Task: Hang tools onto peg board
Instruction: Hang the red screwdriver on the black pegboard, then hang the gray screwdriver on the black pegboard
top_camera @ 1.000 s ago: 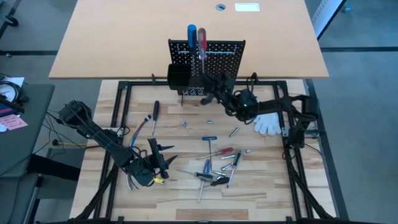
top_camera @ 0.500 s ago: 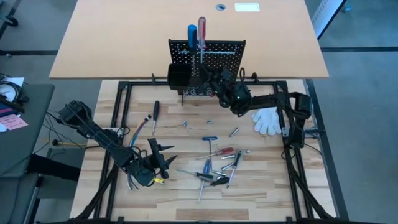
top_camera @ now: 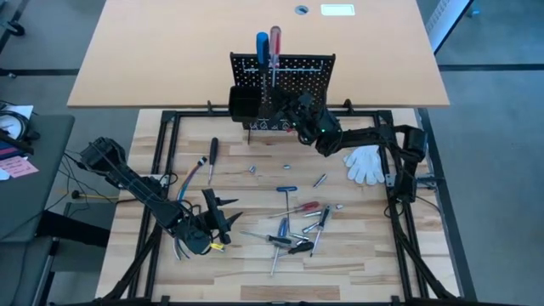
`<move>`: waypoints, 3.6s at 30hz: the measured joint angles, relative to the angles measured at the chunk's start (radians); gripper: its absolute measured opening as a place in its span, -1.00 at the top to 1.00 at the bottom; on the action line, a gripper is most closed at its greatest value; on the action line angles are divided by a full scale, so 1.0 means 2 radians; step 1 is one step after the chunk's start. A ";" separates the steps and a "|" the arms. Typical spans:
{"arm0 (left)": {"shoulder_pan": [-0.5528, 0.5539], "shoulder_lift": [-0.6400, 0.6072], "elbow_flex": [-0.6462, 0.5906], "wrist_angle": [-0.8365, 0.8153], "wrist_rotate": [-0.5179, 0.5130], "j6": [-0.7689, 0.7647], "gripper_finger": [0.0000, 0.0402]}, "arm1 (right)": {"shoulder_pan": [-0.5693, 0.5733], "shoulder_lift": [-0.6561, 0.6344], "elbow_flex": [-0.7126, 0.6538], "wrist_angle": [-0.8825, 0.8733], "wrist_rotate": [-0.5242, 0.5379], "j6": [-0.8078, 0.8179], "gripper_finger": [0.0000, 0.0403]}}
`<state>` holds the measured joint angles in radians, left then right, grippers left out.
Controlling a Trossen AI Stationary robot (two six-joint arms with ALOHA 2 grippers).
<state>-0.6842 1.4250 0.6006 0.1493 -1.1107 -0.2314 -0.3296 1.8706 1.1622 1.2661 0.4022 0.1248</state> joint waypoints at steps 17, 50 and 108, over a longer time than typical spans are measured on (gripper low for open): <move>0.000 0.000 0.000 0.000 0.001 0.000 -0.03 | -0.004 0.000 0.000 0.008 0.018 0.000 0.93; 0.000 0.000 0.000 -0.001 0.004 -0.008 -0.03 | 0.005 -0.003 -0.001 -0.220 0.011 -0.061 0.23; 0.037 0.161 -0.001 0.161 0.280 0.018 -0.03 | 0.405 -0.147 -0.152 -0.596 -0.071 -0.023 0.20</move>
<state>-0.6109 1.7464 0.5995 0.4722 -0.5517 -0.1963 0.4813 1.5764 0.8589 0.0742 0.2597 0.0795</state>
